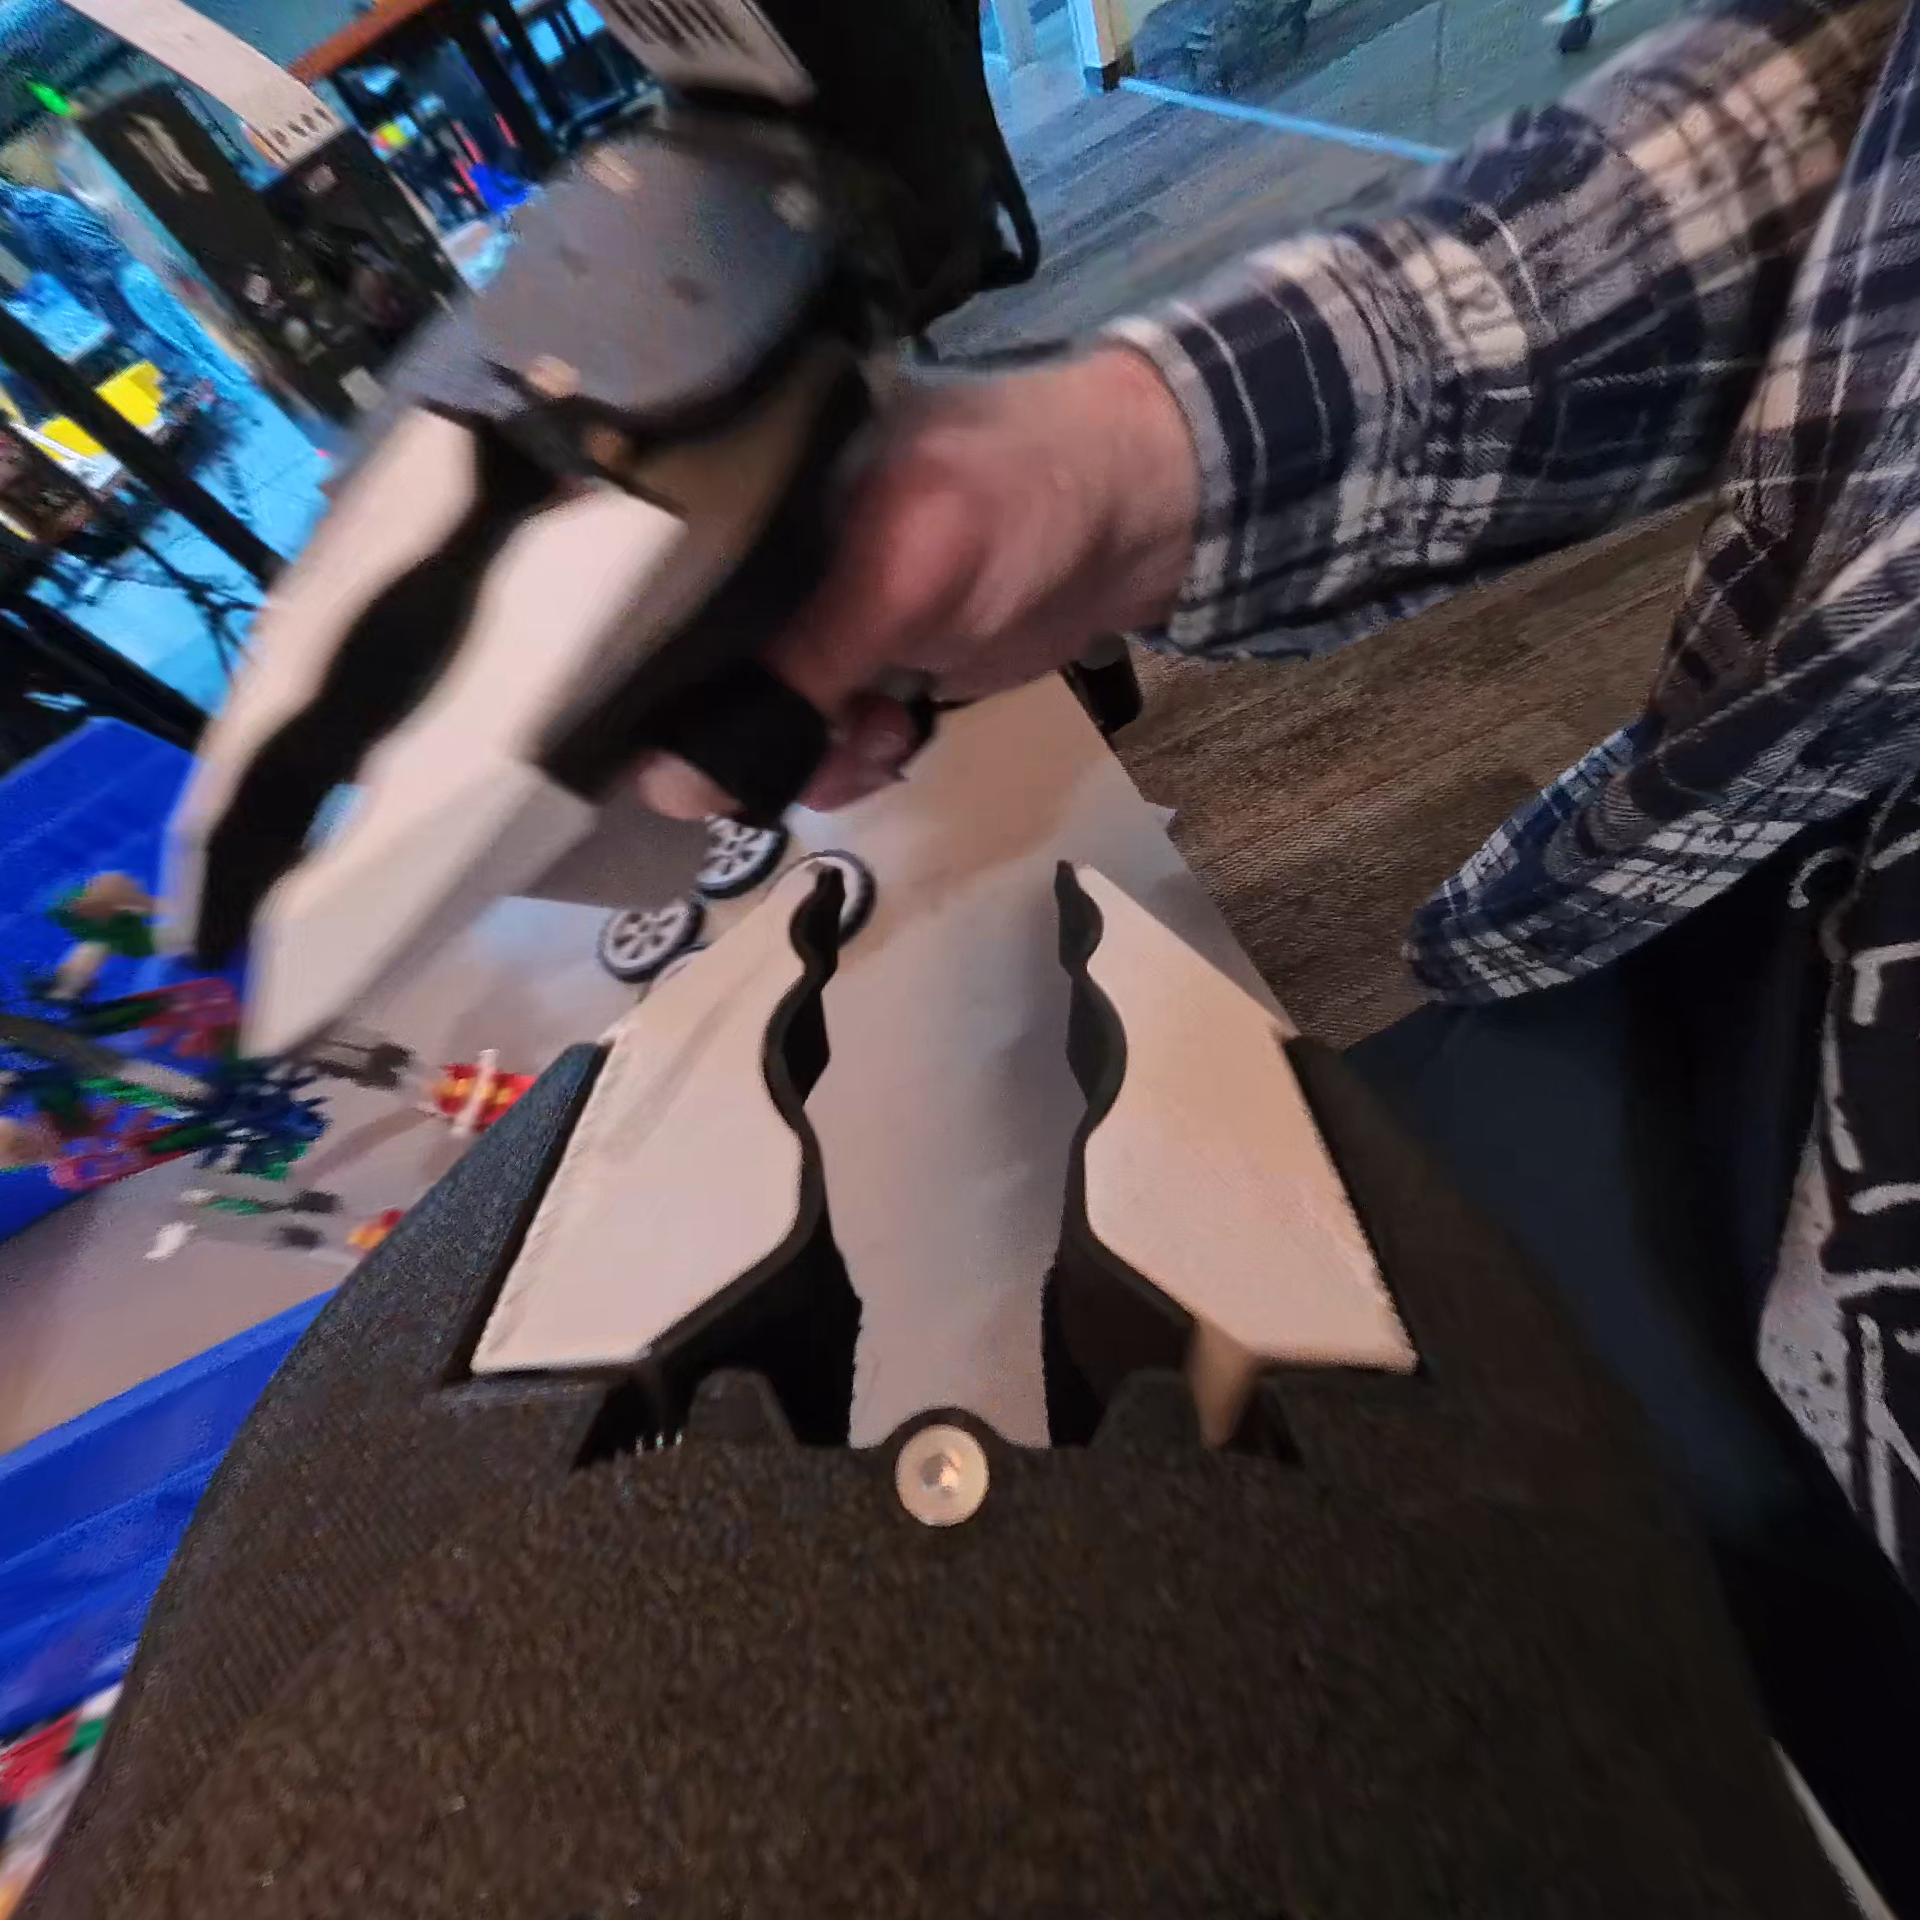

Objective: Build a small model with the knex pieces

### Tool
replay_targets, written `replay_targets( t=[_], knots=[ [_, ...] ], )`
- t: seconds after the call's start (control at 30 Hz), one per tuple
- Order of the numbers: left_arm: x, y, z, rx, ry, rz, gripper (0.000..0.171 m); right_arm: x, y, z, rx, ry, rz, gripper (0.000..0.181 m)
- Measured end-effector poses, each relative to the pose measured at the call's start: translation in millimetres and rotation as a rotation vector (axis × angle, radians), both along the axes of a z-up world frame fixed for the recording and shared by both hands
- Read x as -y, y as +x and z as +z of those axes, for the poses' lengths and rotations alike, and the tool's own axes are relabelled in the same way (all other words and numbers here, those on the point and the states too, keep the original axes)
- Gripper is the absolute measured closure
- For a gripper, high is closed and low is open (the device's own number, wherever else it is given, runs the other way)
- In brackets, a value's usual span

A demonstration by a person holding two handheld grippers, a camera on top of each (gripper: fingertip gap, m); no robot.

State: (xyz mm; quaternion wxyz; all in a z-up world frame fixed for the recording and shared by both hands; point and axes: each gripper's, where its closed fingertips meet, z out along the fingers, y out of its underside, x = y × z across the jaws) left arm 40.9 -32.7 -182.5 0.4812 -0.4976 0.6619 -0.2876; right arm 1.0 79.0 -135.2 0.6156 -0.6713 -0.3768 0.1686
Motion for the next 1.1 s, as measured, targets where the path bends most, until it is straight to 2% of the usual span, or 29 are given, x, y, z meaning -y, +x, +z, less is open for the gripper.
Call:
replay_targets(
  t=[0.07, 0.1, 0.17, 0.27, 0.43, 0.53, 0.6, 0.73, 0.97, 1.03, 1.1],
  knots=[
    [-11.5, -13.0, 18.1, 0.003, 0.04, 0.039, 0.13, 6.4, -2.3, -6.1, 0.003, 0.025, -0.014, 0.154],
    [-20.4, -21.3, 26.5, -0.006, 0.069, 0.069, 0.136, 9.6, -4.9, -10.0, 0.015, 0.045, -0.013, 0.159],
    [-45.9, -40.1, 45.1, -0.016, 0.132, 0.167, 0.129, 15.1, -9.0, -16.2, 0.033, 0.082, -0.006, 0.159],
    [-72.7, -65.5, 67.5, -0.043, 0.165, 0.242, 0.128, 21.3, -18.7, -29.6, 0.009, 0.064, 0.03, 0.159],
    [-139.3, -108.9, 82.4, -0.155, 0.25, 0.449, 0.123, 22.4, -24.3, -61.4, 0.018, 0.017, 0.041, 0.159],
    [-177.5, -134.0, 74.4, -0.277, 0.235, 0.543, 0.114, 25.3, -30.4, -66.2, 0.098, 0.082, 0.059, 0.159],
    [-202.5, -153.0, 60.5, -0.381, 0.163, 0.619, 0.104, 24.9, -32.9, -70.3, 0.158, 0.139, 0.054, 0.159],
    [-235.0, -172.5, 30.6, -0.521, 0.065, 0.647, 0.102, 26.5, -36.6, -75.7, 0.223, 0.201, 0.054, 0.159],
    [-259.6, -186.8, -39.4, -0.773, -0.055, 0.604, 0.108, 26.1, -37.6, -82.1, 0.263, 0.231, 0.053, 0.159],
    [-258.1, -195.9, -63.3, -0.9, -0.091, 0.58, 0.109, 25.4, -36.8, -81.8, 0.255, 0.228, 0.051, 0.159],
    [-257.2, -193.2, -78.3, -0.95, -0.1, 0.538, 0.11, 25.4, -36.9, -83.2, 0.256, 0.225, 0.051, 0.159]
  ],
)
